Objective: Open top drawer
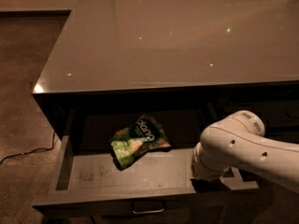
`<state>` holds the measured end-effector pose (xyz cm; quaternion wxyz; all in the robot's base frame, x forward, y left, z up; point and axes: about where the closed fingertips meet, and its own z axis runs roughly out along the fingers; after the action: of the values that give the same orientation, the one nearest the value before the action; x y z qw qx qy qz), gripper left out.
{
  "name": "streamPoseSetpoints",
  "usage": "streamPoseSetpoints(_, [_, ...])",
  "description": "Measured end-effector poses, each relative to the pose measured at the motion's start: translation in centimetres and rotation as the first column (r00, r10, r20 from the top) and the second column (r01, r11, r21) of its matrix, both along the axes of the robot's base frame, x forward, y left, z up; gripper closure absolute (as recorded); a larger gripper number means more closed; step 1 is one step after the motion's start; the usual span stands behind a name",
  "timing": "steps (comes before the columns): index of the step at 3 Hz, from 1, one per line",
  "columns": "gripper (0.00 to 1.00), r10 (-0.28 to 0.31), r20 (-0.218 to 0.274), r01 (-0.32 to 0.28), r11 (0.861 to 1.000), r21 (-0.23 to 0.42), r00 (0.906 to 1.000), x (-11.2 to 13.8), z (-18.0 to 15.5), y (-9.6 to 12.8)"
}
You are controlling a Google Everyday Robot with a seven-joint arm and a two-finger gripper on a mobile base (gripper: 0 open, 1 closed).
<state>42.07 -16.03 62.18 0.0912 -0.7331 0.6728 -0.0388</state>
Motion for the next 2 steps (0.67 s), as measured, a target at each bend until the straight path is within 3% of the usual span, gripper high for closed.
streamPoseSetpoints(2, [1.0, 0.065, -0.077, -0.071, 0.994, -0.084, 0.9949, -3.4, -0.2, -0.4])
